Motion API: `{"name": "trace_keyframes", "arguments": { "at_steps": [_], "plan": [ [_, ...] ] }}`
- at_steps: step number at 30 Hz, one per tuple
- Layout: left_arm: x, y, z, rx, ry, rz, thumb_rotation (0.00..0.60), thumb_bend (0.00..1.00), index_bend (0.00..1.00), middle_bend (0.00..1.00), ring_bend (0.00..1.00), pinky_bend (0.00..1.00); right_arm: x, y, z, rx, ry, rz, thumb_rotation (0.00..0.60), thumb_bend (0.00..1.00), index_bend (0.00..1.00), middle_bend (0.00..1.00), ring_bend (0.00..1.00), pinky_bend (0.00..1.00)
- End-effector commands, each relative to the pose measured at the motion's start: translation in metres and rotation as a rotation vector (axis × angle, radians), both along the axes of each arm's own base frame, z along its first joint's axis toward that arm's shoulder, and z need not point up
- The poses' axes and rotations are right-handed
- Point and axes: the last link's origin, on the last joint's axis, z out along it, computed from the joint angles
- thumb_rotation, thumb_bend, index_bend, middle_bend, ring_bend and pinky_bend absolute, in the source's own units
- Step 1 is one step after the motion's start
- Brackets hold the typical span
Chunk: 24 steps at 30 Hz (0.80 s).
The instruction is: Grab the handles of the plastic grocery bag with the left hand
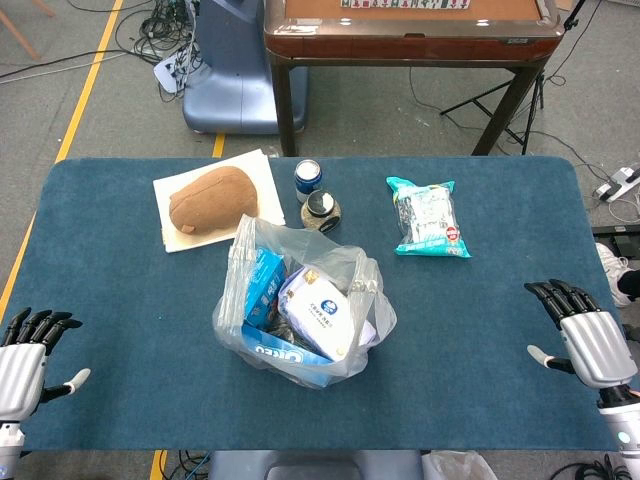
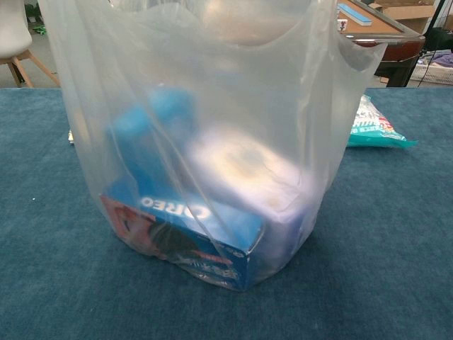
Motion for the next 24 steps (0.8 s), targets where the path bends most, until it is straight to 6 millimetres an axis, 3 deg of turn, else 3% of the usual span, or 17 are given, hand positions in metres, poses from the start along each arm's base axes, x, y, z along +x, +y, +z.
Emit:
{"name": "trace_keyframes", "arguments": {
  "at_steps": [1, 12, 14, 17, 20, 24],
  "plan": [
    [-0.001, 0.002, -0.001, -0.01, -0.009, 0.001, 0.6, 0.12, 0.3, 0.22, 0.14, 0.04, 0.0, 0.001, 0.001, -0.004, 0.001, 0.0, 0.6, 0.06, 0.15, 0.2, 0.12, 0.21],
    [0.011, 0.02, 0.01, -0.059, -0.131, -0.086, 0.599, 0.12, 0.28, 0.22, 0.14, 0.04, 0.007, -0.002, 0.013, -0.043, 0.005, 0.024, 0.6, 0.07, 0.15, 0.2, 0.12, 0.21],
    [0.018, 0.026, 0.013, -0.076, -0.183, -0.125, 0.539, 0.12, 0.27, 0.22, 0.14, 0.04, 0.008, -0.003, 0.015, -0.049, 0.005, 0.024, 0.6, 0.06, 0.15, 0.2, 0.12, 0.21],
    [0.028, 0.036, 0.018, -0.108, -0.257, -0.176, 0.371, 0.12, 0.24, 0.21, 0.13, 0.04, 0.009, -0.003, 0.017, -0.057, 0.006, 0.029, 0.6, 0.06, 0.15, 0.2, 0.12, 0.21],
    [0.041, 0.045, 0.022, -0.148, -0.308, -0.236, 0.283, 0.12, 0.23, 0.2, 0.12, 0.04, 0.011, -0.004, 0.018, -0.059, 0.006, 0.033, 0.6, 0.06, 0.15, 0.2, 0.12, 0.21],
    [0.061, 0.055, 0.023, -0.211, -0.372, -0.314, 0.215, 0.12, 0.22, 0.19, 0.11, 0.04, 0.012, -0.004, 0.017, -0.057, 0.005, 0.029, 0.6, 0.06, 0.15, 0.2, 0.12, 0.21]
  ]
}}
